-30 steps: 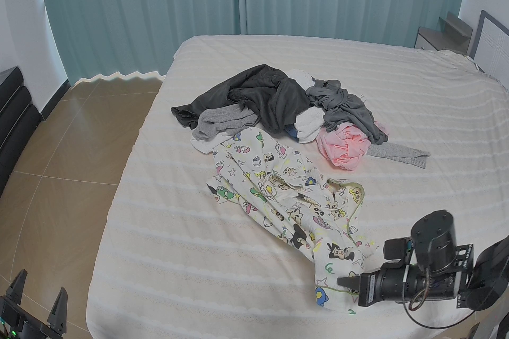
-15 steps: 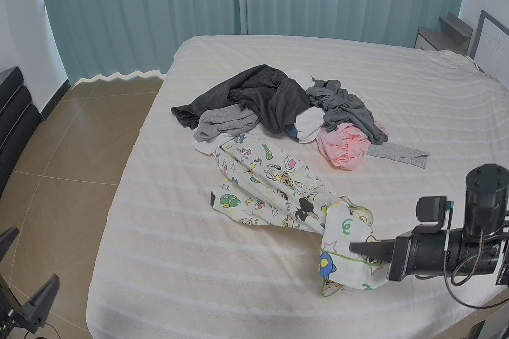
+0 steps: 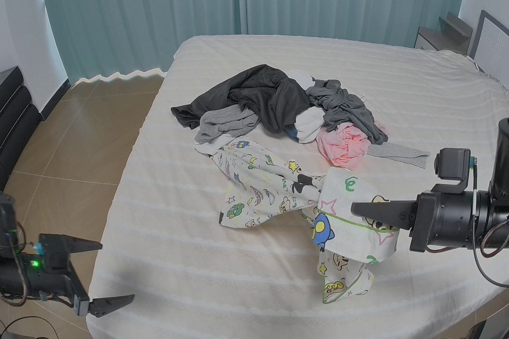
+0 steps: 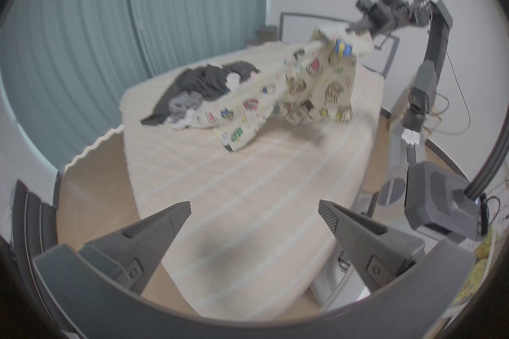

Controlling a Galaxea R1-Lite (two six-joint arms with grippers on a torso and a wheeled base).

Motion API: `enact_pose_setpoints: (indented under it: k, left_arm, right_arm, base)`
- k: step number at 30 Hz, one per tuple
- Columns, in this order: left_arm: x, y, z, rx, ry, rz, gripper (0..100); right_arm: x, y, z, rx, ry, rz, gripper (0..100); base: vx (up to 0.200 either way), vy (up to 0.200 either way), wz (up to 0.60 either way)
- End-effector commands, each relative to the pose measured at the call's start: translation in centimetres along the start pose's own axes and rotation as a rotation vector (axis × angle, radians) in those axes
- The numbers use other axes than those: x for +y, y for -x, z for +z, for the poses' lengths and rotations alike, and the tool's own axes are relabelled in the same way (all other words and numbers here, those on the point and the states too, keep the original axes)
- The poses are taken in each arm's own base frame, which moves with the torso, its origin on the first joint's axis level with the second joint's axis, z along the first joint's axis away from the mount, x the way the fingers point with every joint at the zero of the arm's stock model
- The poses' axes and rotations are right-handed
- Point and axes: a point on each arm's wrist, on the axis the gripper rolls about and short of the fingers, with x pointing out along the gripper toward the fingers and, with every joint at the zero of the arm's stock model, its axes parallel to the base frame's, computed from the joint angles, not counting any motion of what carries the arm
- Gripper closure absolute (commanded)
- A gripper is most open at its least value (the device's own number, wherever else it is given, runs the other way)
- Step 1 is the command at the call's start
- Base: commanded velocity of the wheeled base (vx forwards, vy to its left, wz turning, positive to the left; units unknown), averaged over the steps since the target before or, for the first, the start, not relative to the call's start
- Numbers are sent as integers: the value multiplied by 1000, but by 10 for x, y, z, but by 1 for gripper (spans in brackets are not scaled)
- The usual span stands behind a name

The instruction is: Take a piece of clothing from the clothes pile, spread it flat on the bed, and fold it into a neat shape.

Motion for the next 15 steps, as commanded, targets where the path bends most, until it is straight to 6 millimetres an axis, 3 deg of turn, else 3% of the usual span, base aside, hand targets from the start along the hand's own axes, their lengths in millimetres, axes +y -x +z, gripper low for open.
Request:
enact_pose_setpoints:
  k: [1,6,15]
  left_arm:
    - [20,-94,-11,205,-70,-207,0]
    - [32,-133,-12,132,-44,-168,0]
    - [25,-182,-15,103,-33,-156,0]
  right_arm:
    - [25,2,12,-12,34,98,100]
    - [33,-2,15,-10,41,127,100]
    - [40,-10,20,-11,46,146,100]
  base:
    - [0,0,0]
    - [0,0,0]
    - [0,0,0]
